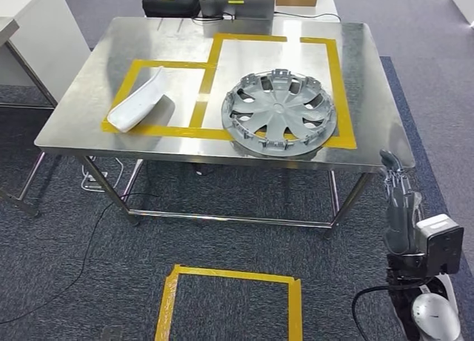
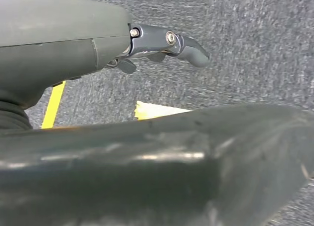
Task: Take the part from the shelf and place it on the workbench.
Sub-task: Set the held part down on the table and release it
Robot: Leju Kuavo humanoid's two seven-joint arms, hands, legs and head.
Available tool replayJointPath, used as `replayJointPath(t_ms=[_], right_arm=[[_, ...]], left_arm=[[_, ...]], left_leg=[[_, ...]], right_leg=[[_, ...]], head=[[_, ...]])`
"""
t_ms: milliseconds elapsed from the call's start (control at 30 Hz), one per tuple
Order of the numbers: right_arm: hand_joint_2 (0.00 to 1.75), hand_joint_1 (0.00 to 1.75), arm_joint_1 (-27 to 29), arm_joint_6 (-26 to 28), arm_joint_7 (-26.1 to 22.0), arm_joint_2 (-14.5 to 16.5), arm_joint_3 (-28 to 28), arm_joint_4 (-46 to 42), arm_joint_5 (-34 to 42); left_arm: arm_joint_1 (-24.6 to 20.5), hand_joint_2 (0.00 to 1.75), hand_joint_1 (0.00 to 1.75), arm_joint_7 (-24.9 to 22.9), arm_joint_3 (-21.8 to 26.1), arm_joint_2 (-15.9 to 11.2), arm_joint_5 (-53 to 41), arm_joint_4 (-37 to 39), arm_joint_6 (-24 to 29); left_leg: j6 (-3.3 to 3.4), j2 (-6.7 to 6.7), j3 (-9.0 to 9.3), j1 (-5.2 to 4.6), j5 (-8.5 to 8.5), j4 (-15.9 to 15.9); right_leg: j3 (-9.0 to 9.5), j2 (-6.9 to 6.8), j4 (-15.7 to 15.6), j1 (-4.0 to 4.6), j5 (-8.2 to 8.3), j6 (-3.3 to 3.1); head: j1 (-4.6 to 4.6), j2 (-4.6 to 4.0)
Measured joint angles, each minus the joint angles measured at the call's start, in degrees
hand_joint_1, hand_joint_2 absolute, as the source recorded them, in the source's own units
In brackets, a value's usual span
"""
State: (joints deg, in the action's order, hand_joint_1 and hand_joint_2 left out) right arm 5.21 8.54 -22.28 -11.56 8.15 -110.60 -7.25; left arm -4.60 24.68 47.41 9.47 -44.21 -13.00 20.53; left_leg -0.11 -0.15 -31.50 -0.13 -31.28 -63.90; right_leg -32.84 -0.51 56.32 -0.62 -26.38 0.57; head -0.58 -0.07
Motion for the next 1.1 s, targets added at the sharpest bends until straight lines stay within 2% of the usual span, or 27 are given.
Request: replayJointPath(t_ms=[33,67,100,200,233,267,333,367,400,433,467,500,533,567,600,633,733,767,800,833,867,900,933,967,1000,1033,1100], right_arm=[[0.00,0.00,0.0,0.1,0.0,0.0,0.0,-0.1,-0.1],[0.00,0.00,-0.1,0.2,0.0,0.0,0.0,-0.2,-0.3],[0.00,0.00,-0.2,0.3,0.0,0.0,0.0,-0.3,-0.4],[0.00,0.00,-0.2,0.3,-0.1,-0.1,0.1,-0.4,-0.5],[0.00,0.00,-0.2,0.4,0.0,-0.1,0.1,-0.4,-0.5],[0.00,0.00,-0.2,0.4,0.0,-0.2,0.1,-0.4,-0.5],[0.00,0.00,-0.2,0.4,0.0,-0.3,0.2,-0.4,-0.5],[0.00,0.00,-0.2,0.4,0.0,-0.3,0.2,-0.4,-0.5],[0.00,0.00,-0.2,0.4,0.0,-0.3,0.2,-0.4,-0.5],[0.00,0.00,-0.2,0.4,0.0,-0.3,0.2,-0.4,-0.5],[0.00,0.00,-0.2,0.4,0.0,-0.3,0.2,-0.4,-0.5],[0.00,0.00,-0.2,0.4,0.0,-0.3,0.2,-0.4,-0.5],[0.00,0.00,-0.3,0.4,0.0,-0.3,0.2,-0.5,-0.5],[0.00,0.00,-0.3,0.4,-0.1,-0.3,0.2,-0.6,-0.5],[0.00,0.00,-0.4,0.4,-0.1,-0.3,0.2,-0.7,-0.5],[0.00,0.00,-0.4,0.5,-0.1,-0.3,0.2,-0.8,-0.6],[0.00,0.00,-0.3,0.5,0.0,-0.3,0.3,-0.8,-0.6],[0.00,0.00,-0.4,0.5,0.0,-0.4,0.3,-0.8,-0.7],[0.00,0.00,-0.4,0.6,0.0,-0.4,0.3,-0.8,-0.7],[0.00,0.00,-0.4,0.6,0.0,-0.4,0.3,-0.8,-0.7],[0.00,0.00,-0.4,0.6,0.0,-0.4,0.3,-0.8,-0.7],[0.00,0.00,-0.4,0.6,0.0,-0.4,0.3,-0.8,-0.7],[0.00,0.00,-0.3,0.7,0.0,-0.4,0.3,-0.8,-0.8],[0.00,0.00,-0.3,0.7,0.0,-0.4,0.3,-0.8,-0.9],[0.00,0.00,-0.2,0.9,0.0,-0.4,0.3,-0.8,-1.1],[0.00,0.00,-0.2,1.0,0.1,-0.4,0.3,-0.8,-1.3],[0.00,0.00,-0.2,1.3,0.1,-0.4,0.3,-0.8,-1.7]], left_arm=[[0.0,0.00,0.00,0.0,0.0,0.0,-0.1,0.0,-0.1],[0.0,0.00,0.00,0.0,0.0,-0.1,-0.1,0.0,-0.1],[0.0,0.00,0.00,0.0,0.0,-0.1,-0.1,0.0,-0.1],[0.0,0.00,0.00,0.0,0.0,-0.1,-0.2,0.0,-0.2],[-0.1,0.00,0.00,0.0,0.0,-0.1,-0.2,0.0,-0.3],[-0.2,0.00,0.00,0.0,0.0,-0.1,-0.2,0.0,-0.3],[-0.3,0.00,0.00,0.0,0.0,-0.1,-0.2,0.0,-0.5],[-0.2,0.00,0.00,0.0,0.0,0.0,-0.2,0.0,-0.6],[-0.2,0.00,0.00,0.0,0.0,0.0,-0.3,0.0,-0.7],[-0.2,0.00,0.00,0.0,0.0,-0.1,-0.3,0.0,-0.7],[-0.2,0.00,0.00,0.0,0.0,-0.1,-0.3,0.0,-0.7],[-0.2,0.00,0.00,0.0,0.0,-0.1,-0.3,0.0,-0.7],[-0.2,0.00,0.00,0.0,0.0,-0.1,-0.3,0.0,-0.7],[-0.1,0.00,0.00,0.0,0.0,-0.1,-0.3,0.0,-0.7],[-0.1,0.00,0.00,0.0,0.0,0.0,-0.3,0.0,-0.7],[-0.1,0.00,0.00,0.0,0.0,0.0,-0.3,0.0,-0.6],[-0.1,0.00,0.00,0.0,0.0,-0.1,-0.3,0.0,-0.6],[0.0,0.00,0.00,0.0,0.0,-0.1,-0.3,0.0,-0.6],[0.1,0.00,0.00,0.0,0.1,-0.1,-0.3,0.0,-0.6],[0.1,0.00,0.00,0.0,0.1,-0.1,-0.3,0.0,-0.6],[0.1,0.00,0.00,0.0,0.1,-0.1,-0.3,0.0,-0.6],[0.1,0.00,0.00,0.0,0.1,-0.1,-0.3,0.0,-0.6],[0.1,0.00,0.00,0.0,0.1,-0.1,-0.3,0.0,-0.6],[0.1,0.00,0.00,0.0,0.1,0.0,-0.3,0.0,-0.6],[0.1,0.00,0.00,0.0,0.1,0.0,-0.3,0.0,-0.6],[0.1,0.00,0.00,0.0,0.1,-0.1,-0.4,0.0,-0.6],[0.0,0.00,0.00,0.0,0.1,-0.1,-0.4,0.0,-0.5]], left_leg=[[0.24,-0.02,2.37,-0.06,0.62,3.8],[0.51,-0.04,3.84,-0.16,0.82,6.4],[0.77,-0.05,4.31,-0.29,0.69,7.5],[1.81,0.08,3.63,-0.39,1.84,7.9],[2.27,0.17,3.22,-0.34,2.44,8.1],[2.72,0.26,2.64,-0.29,3.14,8.3],[3.15,0.32,1.06,-0.46,4.33,8.2],[3.20,0.33,0.20,-0.55,4.94,8.1],[3.19,0.33,-0.67,-0.62,5.54,8.1],[3.15,0.33,-1.53,-0.67,6.11,8.0],[3.07,0.33,-2.36,-0.69,6.68,7.9],[2.96,0.32,-3.07,-0.70,7.20,7.7],[2.78,0.30,-3.69,-0.77,7.63,7.5],[2.54,0.29,-4.13,-0.83,8.06,7.3],[2.29,0.28,-4.37,-0.88,8.41,7.1],[2.06,0.29,-4.51,-0.91,8.69,7.0],[1.27,0.29,-4.74,-0.69,9.26,6.9],[0.92,0.25,-5.10,-0.61,8.33,6.4],[0.60,0.21,-5.63,-0.53,6.36,4.9],[0.31,0.17,-6.36,-0.41,3.42,2.2],[0.07,0.18,-7.17,-0.33,0.22,-1.4],[-0.12,0.18,-7.81,-0.23,-2.17,-5.2],[-0.23,0.18,-8.02,-0.15,-3.33,-8.2],[-0.24,0.18,-7.48,-0.10,-3.14,-9.5],[-0.15,0.17,-5.99,-0.08,-1.98,-8.6],[0.04,0.16,-3.59,-0.08,-0.45,-5.5],[0.64,0.13,2.07,-0.25,1.17,3.1]], right_leg=[[-0.41,0.01,0.2,0.04,0.26,0.23],[-0.67,0.01,0.4,0.07,0.52,0.51],[-0.84,0.00,0.5,0.08,0.84,0.85],[-1.37,0.07,0.7,-0.09,1.11,1.86],[-2.00,0.15,1.6,-0.12,-0.15,2.08],[-2.95,0.23,3.8,-0.14,-2.35,2.26],[-5.25,0.32,10.9,-0.12,-7.78,2.43],[-6.01,0.32,14.3,-0.11,-9.38,2.49],[-6.10,0.32,16.4,-0.10,-9.64,2.52],[-5.27,0.32,16.5,-0.10,-8.68,2.49],[-3.32,0.31,14.4,-0.10,-6.98,2.40],[-0.46,0.30,10.7,-0.10,-5.44,2.26],[2.88,0.29,6.2,-0.04,-4.81,2.13],[5.69,0.30,2.2,0.02,-4.77,1.92],[7.32,0.32,-0.4,0.12,-5.19,1.75],[7.97,0.35,-1.7,0.24,-5.62,1.61],[7.02,0.30,-1.9,0.37,-5.02,0.72],[6.57,0.21,-1.9,0.31,-4.52,0.20],[6.03,0.10,-1.9,0.22,-3.93,-0.30],[5.41,0.00,-1.9,0.16,-3.32,-0.68],[4.84,-0.02,-1.9,0.17,-2.74,-0.86],[4.23,-0.02,-1.8,0.20,-2.13,-0.93],[3.57,-0.02,-1.6,0.23,-1.53,-0.90],[2.83,-0.01,-1.5,0.26,-1.00,-0.83],[2.03,0.01,-1.2,0.28,-0.54,-0.75],[1.32,0.03,-0.9,0.29,-0.21,-0.62],[0.21,0.04,-0.3,0.36,0.33,-0.25]], head=[[-0.03,0.00],[-0.05,0.00],[-0.03,0.00],[0.00,0.00],[-0.11,0.00],[-0.21,0.00],[-0.46,0.00],[-0.52,0.00],[-0.56,0.00],[-0.60,0.00],[-0.61,0.00],[-0.63,0.00],[-0.64,0.00],[-0.60,0.00],[-0.58,0.00],[-0.60,0.00],[-0.70,0.00],[-0.66,0.00],[-0.59,0.00],[-0.53,0.00],[-0.45,0.00],[-0.43,0.00],[-0.44,0.00],[-0.43,0.00],[-0.43,0.00],[-0.43,0.00],[-0.45,0.00]])
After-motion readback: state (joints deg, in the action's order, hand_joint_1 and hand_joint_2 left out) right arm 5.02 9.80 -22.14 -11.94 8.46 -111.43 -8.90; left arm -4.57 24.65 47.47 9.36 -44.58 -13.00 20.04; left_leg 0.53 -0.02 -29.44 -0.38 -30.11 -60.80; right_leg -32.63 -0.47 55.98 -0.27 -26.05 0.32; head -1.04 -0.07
